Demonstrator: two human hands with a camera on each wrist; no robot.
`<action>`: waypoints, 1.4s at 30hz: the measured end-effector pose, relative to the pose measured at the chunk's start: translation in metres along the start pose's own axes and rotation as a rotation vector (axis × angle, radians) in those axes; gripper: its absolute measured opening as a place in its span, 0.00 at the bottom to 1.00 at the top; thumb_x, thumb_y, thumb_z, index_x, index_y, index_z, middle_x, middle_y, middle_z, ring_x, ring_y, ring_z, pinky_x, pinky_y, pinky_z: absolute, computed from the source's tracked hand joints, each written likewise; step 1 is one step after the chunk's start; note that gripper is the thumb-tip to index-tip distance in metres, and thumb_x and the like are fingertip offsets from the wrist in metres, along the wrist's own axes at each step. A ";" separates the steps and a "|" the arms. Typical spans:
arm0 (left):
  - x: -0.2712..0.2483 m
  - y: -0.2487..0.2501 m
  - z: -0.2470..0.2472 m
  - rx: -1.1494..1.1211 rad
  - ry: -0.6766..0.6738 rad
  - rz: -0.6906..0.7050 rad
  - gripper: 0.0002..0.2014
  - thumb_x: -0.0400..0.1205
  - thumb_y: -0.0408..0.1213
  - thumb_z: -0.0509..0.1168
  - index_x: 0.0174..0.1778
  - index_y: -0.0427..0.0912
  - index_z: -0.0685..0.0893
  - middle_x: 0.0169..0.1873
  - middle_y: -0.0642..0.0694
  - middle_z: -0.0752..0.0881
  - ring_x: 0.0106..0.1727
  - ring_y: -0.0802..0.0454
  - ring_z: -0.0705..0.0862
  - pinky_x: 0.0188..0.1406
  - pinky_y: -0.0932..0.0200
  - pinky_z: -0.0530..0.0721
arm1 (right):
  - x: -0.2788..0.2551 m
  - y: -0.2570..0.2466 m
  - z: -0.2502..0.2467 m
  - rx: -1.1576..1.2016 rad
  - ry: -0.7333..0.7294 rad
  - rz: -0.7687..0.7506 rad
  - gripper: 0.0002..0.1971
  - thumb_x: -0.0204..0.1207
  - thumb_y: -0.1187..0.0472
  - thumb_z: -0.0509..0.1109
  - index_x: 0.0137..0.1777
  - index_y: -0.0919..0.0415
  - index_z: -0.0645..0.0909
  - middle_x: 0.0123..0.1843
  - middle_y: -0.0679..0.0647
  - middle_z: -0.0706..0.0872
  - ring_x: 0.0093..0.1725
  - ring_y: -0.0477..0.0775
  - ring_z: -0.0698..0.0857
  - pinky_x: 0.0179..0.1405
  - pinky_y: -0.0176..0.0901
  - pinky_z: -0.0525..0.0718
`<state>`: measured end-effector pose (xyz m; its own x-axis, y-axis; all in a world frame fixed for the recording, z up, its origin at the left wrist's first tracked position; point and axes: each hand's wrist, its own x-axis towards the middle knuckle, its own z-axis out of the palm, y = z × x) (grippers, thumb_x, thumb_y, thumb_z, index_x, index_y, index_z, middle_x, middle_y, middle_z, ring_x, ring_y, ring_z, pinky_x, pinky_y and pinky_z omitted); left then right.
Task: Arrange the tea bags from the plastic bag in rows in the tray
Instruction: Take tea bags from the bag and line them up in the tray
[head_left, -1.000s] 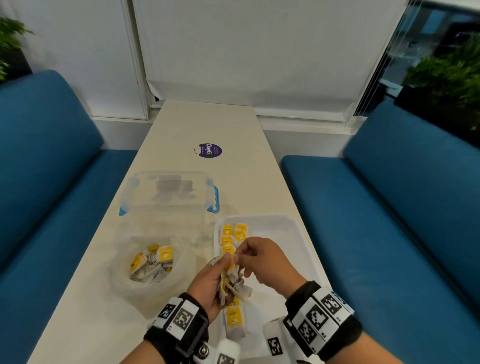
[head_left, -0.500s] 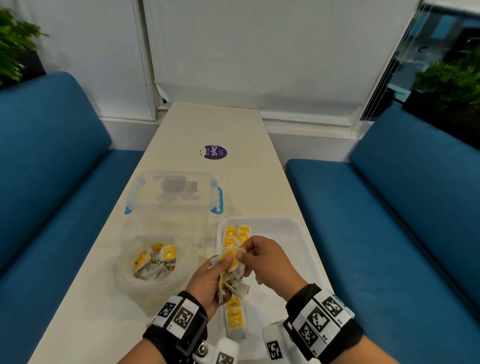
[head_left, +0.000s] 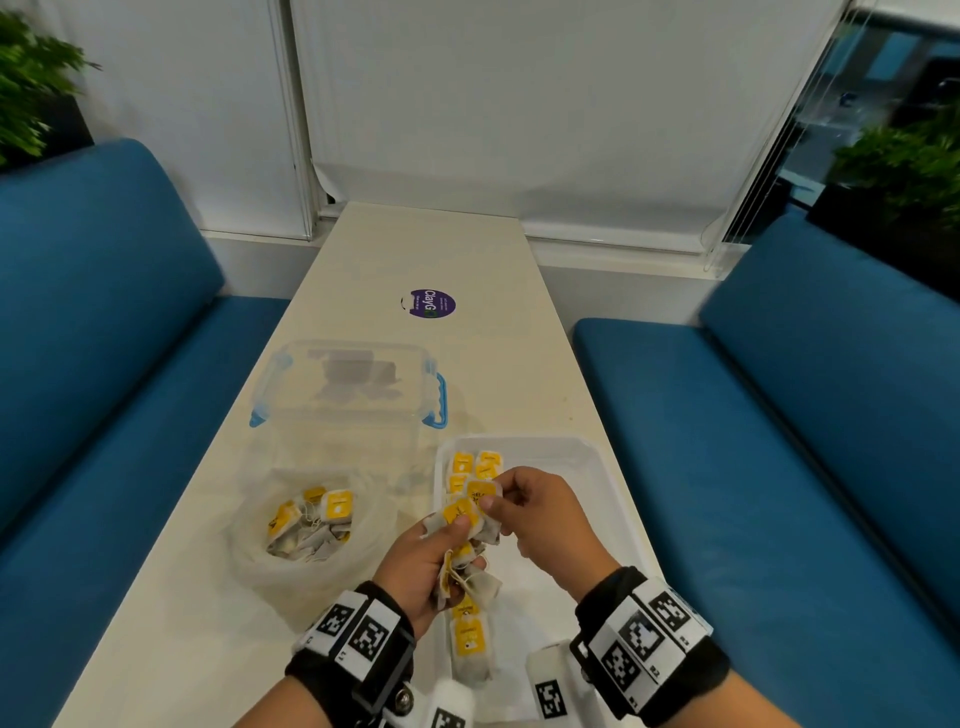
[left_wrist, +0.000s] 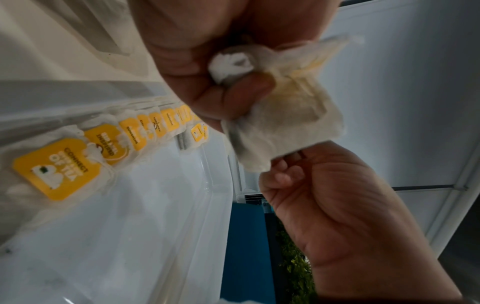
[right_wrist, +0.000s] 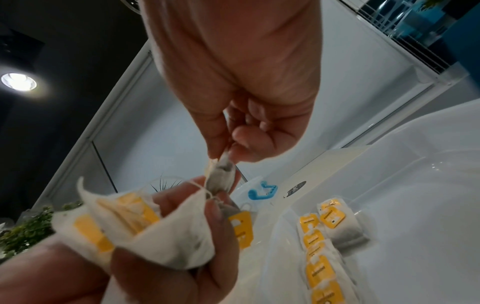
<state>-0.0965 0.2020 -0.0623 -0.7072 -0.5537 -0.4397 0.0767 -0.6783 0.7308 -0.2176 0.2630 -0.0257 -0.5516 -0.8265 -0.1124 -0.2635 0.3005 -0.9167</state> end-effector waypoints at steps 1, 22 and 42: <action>0.000 0.000 0.000 -0.005 0.010 0.003 0.06 0.81 0.36 0.62 0.45 0.39 0.83 0.28 0.44 0.83 0.20 0.54 0.81 0.16 0.66 0.77 | 0.000 0.001 0.000 -0.021 0.003 -0.007 0.08 0.75 0.66 0.71 0.37 0.57 0.79 0.31 0.51 0.79 0.30 0.47 0.75 0.23 0.28 0.72; 0.005 0.012 -0.022 -0.130 0.223 -0.001 0.07 0.82 0.33 0.62 0.54 0.38 0.82 0.22 0.47 0.84 0.18 0.56 0.83 0.12 0.72 0.72 | 0.039 0.013 -0.049 0.042 0.055 0.228 0.10 0.80 0.63 0.66 0.37 0.57 0.80 0.33 0.51 0.81 0.30 0.46 0.76 0.22 0.34 0.67; -0.001 0.012 -0.027 -0.110 0.213 -0.034 0.07 0.82 0.34 0.61 0.49 0.39 0.85 0.31 0.44 0.80 0.18 0.57 0.81 0.13 0.69 0.73 | 0.103 0.080 0.006 -0.352 -0.048 0.303 0.14 0.79 0.65 0.65 0.31 0.53 0.73 0.29 0.49 0.77 0.26 0.44 0.74 0.16 0.28 0.67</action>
<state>-0.0759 0.1811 -0.0670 -0.5477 -0.6112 -0.5714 0.1398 -0.7402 0.6577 -0.2905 0.1991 -0.1131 -0.6100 -0.6952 -0.3802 -0.3530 0.6680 -0.6551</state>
